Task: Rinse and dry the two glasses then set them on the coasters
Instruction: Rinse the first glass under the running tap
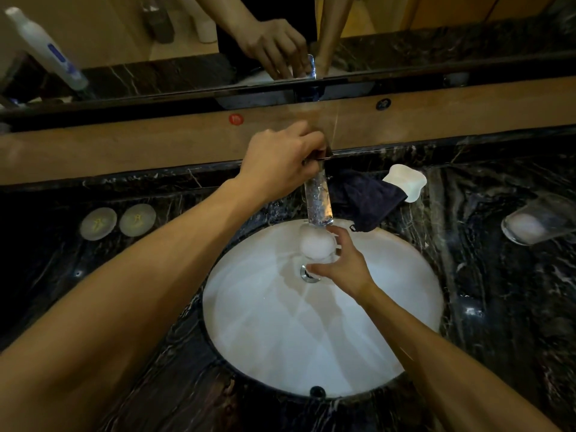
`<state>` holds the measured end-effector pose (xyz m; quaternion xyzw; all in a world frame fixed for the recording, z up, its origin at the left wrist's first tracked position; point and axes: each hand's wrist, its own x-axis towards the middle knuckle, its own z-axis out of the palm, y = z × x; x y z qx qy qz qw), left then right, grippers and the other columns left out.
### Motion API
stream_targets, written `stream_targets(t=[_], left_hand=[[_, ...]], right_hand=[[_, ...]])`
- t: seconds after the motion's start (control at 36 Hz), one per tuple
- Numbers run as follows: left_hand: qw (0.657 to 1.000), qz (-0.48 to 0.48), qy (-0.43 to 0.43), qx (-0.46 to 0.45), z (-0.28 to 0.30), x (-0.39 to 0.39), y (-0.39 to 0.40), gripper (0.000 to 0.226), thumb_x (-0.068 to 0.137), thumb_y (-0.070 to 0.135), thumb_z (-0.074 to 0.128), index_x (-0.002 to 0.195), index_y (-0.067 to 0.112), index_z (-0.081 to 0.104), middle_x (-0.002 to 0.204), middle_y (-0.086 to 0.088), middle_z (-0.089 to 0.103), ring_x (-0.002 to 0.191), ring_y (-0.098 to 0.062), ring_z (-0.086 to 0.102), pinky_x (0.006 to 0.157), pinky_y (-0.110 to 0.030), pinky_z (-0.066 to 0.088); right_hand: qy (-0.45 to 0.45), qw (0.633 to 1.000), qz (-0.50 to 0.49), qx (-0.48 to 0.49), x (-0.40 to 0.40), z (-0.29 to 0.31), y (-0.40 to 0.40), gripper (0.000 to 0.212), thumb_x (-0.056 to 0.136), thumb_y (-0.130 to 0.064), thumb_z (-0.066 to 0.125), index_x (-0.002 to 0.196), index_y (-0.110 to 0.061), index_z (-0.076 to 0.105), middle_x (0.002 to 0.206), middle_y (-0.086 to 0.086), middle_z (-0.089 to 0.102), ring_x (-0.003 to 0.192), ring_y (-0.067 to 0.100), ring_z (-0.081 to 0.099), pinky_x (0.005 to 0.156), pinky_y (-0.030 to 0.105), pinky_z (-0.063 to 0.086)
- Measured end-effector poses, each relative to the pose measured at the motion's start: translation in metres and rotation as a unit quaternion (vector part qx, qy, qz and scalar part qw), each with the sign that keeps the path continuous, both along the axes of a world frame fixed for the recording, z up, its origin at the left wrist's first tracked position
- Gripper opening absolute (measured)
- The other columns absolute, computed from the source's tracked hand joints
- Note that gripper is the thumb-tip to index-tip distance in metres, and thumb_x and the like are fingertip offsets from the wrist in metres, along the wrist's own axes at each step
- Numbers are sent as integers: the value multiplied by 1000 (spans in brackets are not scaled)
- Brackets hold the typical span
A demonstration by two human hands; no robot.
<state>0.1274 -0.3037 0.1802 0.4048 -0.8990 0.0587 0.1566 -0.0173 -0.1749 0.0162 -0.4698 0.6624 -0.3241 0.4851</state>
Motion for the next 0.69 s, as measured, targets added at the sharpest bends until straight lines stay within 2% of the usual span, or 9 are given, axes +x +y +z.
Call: stream_targets(t=[0.11, 0.22, 0.36, 0.47, 0.61, 0.69], left_hand=[[1000, -1, 2, 5, -1, 0, 0, 21, 86, 28, 57, 104, 18, 63, 99, -7, 61, 72, -34, 61, 54, -32, 32], [1000, -5, 4, 8, -1, 0, 0, 22, 87, 29, 56, 104, 17, 62, 98, -7, 61, 72, -34, 61, 53, -31, 33], [1000, 0, 10, 7, -2, -1, 1, 20, 86, 28, 56, 101, 17, 63, 95, -7, 61, 69, -33, 60, 53, -31, 32], [1000, 4, 17, 12, -2, 0, 2, 21, 86, 29, 56, 102, 17, 63, 97, -7, 61, 70, -34, 60, 53, -31, 32], [1000, 7, 18, 10, -2, 0, 2, 22, 87, 29, 56, 105, 18, 64, 100, -7, 61, 73, -34, 60, 54, -33, 31], [1000, 6, 17, 9, -3, -1, 2, 22, 87, 29, 56, 105, 19, 63, 100, -6, 61, 73, -33, 60, 55, -32, 30]], right_hand=[[24, 1000, -5, -14, -6, -7, 2, 82, 65, -16, 89, 126, -36, 38, 125, -9, 47, 111, 17, 47, 72, 13, 40], [63, 997, 26, -23, -8, -15, 5, 82, 65, -20, 89, 130, -31, 40, 133, -6, 45, 118, 21, 46, 84, 27, 44], [137, 988, 65, -37, 2, -17, 1, 93, 66, -27, 89, 140, -28, 34, 142, -1, 42, 126, 22, 44, 97, 34, 45], [177, 983, 43, -36, 6, -10, -5, 91, 68, -26, 85, 140, -32, 31, 133, 5, 48, 123, 24, 44, 85, 32, 46], [192, 981, 30, -4, -2, -5, -12, 80, 64, -24, 83, 129, -31, 35, 110, -3, 51, 118, 34, 44, 80, 49, 52], [229, 970, 68, 52, -4, -2, -17, 84, 64, -27, 83, 132, -31, 33, 116, 4, 56, 118, 34, 40, 83, 51, 51]])
